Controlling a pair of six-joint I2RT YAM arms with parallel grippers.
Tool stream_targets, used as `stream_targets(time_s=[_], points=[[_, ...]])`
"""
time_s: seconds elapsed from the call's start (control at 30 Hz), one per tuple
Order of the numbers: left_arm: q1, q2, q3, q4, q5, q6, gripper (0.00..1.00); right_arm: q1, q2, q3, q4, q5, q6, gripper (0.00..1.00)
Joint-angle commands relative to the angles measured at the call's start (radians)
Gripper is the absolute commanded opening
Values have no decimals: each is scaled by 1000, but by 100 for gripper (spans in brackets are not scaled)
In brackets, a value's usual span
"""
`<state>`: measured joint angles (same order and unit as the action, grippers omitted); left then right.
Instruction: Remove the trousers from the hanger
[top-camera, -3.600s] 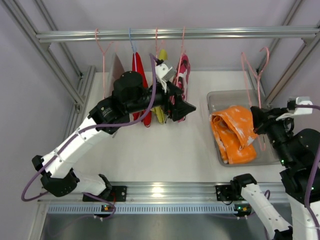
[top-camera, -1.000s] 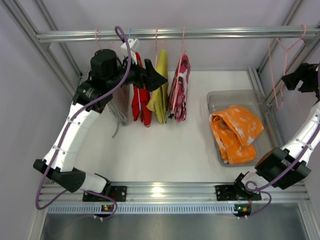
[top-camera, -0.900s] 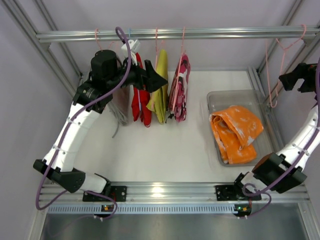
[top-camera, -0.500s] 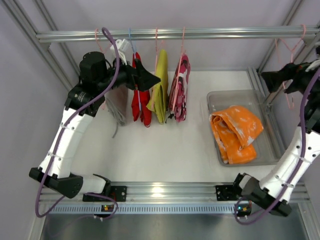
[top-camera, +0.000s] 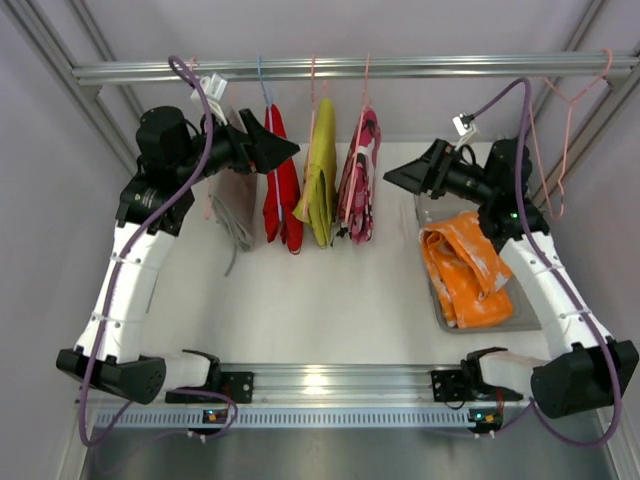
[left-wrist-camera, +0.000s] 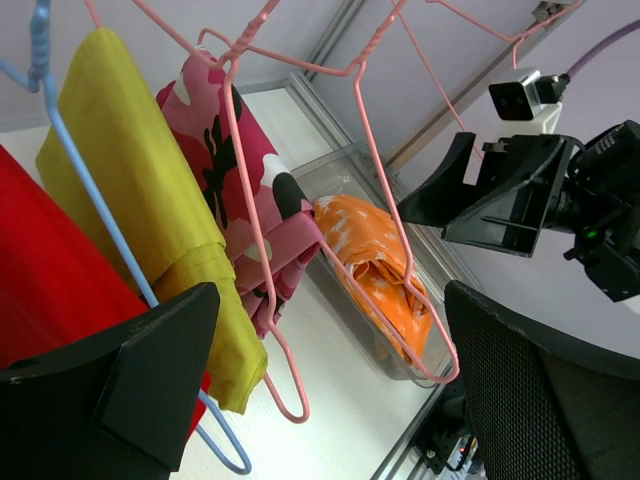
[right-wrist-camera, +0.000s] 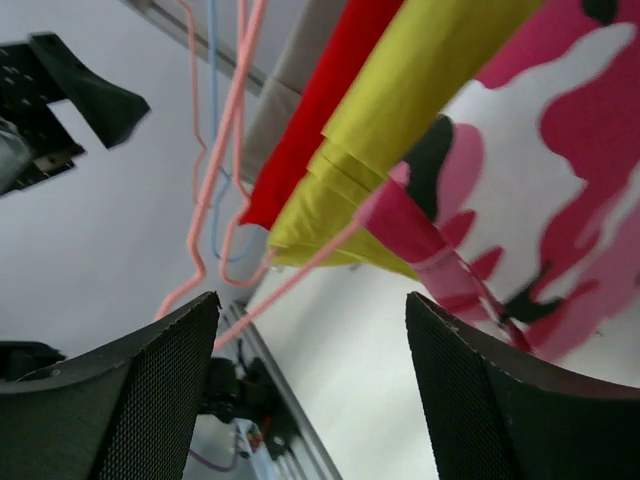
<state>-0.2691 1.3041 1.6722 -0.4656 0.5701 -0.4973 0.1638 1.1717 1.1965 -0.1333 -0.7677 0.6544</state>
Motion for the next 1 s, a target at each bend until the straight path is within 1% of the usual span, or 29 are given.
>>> stream_targets(time_s=[0.0, 0.03, 0.2, 0.3, 0.5, 0.7, 0.73, 0.77, 0.83, 0.87, 0.9, 0.97], points=[[19, -52, -31, 61, 14, -14, 99, 113, 17, -2, 435, 94, 306, 73], [22, -55, -35, 59, 13, -15, 99, 132, 25, -6, 460, 108, 362, 70], [39, -52, -48, 64, 19, -23, 99, 259, 84, 34, 500, 177, 409, 69], [45, -51, -49, 73, 27, -38, 99, 307, 123, 37, 506, 214, 453, 69], [51, -55, -37, 84, 37, -50, 99, 335, 189, 29, 543, 219, 499, 68], [53, -66, -57, 82, 33, -44, 99, 347, 215, 43, 633, 216, 539, 58], [53, -66, -63, 90, 34, -49, 99, 347, 212, 38, 644, 215, 545, 51], [53, -63, -77, 97, 40, -56, 99, 347, 207, 34, 658, 214, 551, 46], [53, -57, -86, 110, 54, -82, 99, 347, 195, 15, 693, 212, 559, 27], [53, -52, -89, 111, 59, -89, 98, 345, 183, 15, 699, 208, 556, 20], [53, -49, -94, 114, 63, -93, 98, 339, 177, 17, 704, 199, 553, 8], [53, -45, -94, 119, 65, -93, 98, 335, 163, 23, 713, 185, 550, 1]])
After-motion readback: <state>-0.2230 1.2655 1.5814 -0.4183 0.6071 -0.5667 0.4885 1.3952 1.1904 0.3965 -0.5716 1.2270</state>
